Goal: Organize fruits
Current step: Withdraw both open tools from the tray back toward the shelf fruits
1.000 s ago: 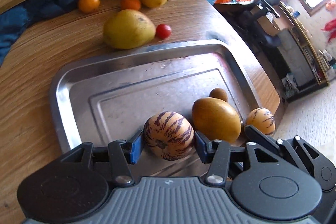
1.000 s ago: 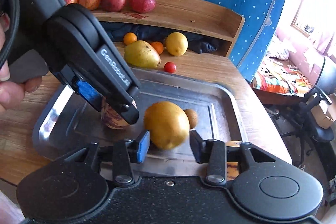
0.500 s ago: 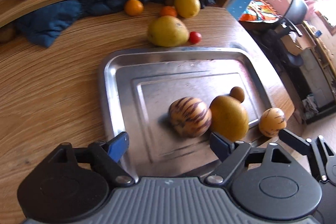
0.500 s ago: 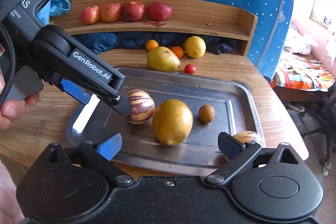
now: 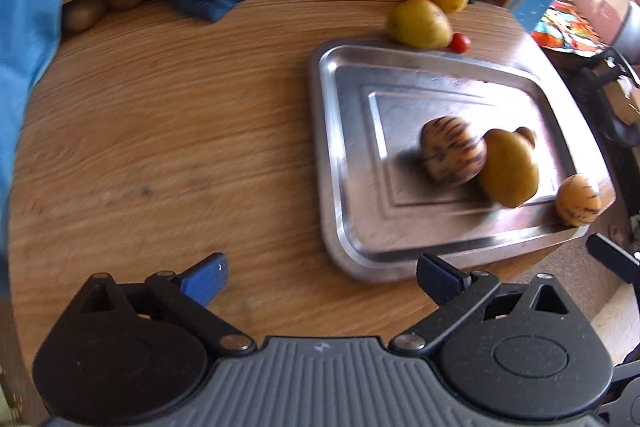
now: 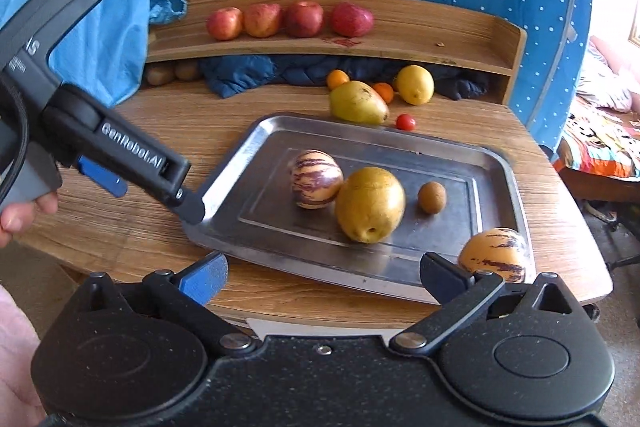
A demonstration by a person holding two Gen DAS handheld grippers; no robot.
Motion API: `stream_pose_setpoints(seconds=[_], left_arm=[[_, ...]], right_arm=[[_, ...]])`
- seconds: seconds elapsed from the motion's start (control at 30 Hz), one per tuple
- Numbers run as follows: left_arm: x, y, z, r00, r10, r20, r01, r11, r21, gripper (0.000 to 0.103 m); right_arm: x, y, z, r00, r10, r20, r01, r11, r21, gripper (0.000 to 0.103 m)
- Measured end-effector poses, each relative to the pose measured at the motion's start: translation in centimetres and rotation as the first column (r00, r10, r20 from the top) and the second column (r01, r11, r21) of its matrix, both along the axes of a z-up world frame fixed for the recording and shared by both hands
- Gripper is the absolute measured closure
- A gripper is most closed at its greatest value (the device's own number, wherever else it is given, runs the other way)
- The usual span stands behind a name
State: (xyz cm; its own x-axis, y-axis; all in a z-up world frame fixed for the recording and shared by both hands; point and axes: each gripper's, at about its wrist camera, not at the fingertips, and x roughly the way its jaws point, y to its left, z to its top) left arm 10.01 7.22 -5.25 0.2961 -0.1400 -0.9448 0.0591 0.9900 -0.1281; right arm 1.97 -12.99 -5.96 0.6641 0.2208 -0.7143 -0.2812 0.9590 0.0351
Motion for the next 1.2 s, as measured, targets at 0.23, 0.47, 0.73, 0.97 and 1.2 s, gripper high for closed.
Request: stream_pose_setpoints(seconds=[0.23,0.47,0.73,0.97,1.2], left_arm=[[-2.2,2.3,0.7,0.994,0.104,-0.012,-0.104,0.994,0.041,0.001],[-2.4,3.7,1.5,0.992,0.129,-0.004,-0.129,0.988,0.084,0.001],[-0.3,4.6,1.4,0.990,0.144,0.000,-0.143,0.985,0.098,0.001],[3.3,4.0,1.4,0.992,0.123,0.016,-0.124,0.990,0.072,0.001],[7.6,2.3,1.6,0.996,0.083,0.035,-0.085,0.995,0.050,0.001]], right_arm=[[-0.3,0.9,0.5,0.999,0.043,0.027,-0.044,0.998,0.050,0.001],[0.0,1.1,1.0,0.997,0.045,0.057,-0.049,0.996,0.077,0.001],[1.5,0.7,1.1,0.997,0.028,0.075,-0.034,0.996,0.077,0.001],[3.9,-0.2,1.2,0.997,-0.014,0.081,0.010,0.998,0.055,0.001],[7.1,-0.6,1.0,0.996,-0.041,0.080,0.037,0.998,0.041,0.001]])
